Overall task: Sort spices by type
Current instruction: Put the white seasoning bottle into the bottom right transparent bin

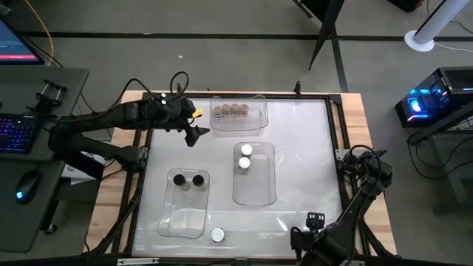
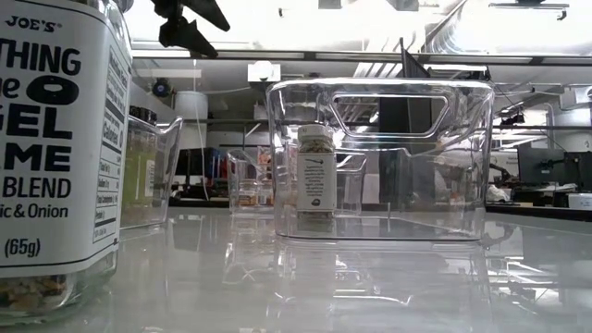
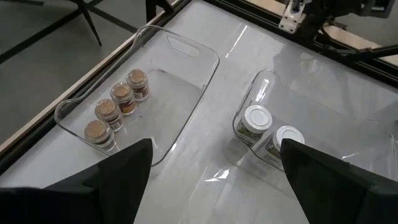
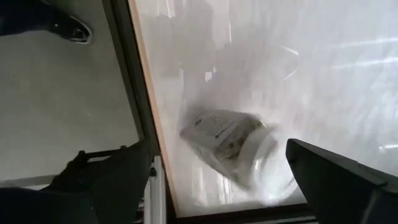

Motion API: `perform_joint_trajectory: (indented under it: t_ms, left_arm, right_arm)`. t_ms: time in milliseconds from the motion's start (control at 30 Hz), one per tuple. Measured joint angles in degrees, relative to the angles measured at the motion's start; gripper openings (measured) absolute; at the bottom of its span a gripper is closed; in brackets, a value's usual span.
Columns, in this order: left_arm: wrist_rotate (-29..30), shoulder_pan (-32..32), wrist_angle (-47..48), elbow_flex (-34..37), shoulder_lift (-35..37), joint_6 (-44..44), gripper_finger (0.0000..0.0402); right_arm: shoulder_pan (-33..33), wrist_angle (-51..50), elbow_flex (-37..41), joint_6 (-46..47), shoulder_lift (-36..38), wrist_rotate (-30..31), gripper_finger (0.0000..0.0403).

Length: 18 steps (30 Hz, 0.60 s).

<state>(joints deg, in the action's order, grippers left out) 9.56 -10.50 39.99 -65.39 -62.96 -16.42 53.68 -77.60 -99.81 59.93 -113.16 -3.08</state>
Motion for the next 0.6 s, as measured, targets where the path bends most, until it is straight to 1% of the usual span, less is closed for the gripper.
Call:
perform_joint_trajectory:
  t_ms: [167,333,467,600]
  left_arm:
    - [0.0,0.0,-0.1,0.0,0.0,-1.3,0.0341]
    - [0.0,0.0,-0.3,0.0,0.0,-1.5,0.0341]
    - [0.0,0.0,-0.5,0.0,0.0,-1.7,0.0341]
    - [-2.3,0.0,-1.0,0.0,0.0,-2.8,0.0341]
  right_arm:
    - [-0.8,-1.0,-1.1,-1.2,0.1,1.9,0.0369]
    - [-0.8,-2.0,-2.5,1.8,0.2,5.1,0.0369]
    - [-0.5,-3.2,-2.5,8.6,0.4,7.6,0.0369]
    - [-0.2,0.0,0.8,20.3,2.6,7.1,0.0367]
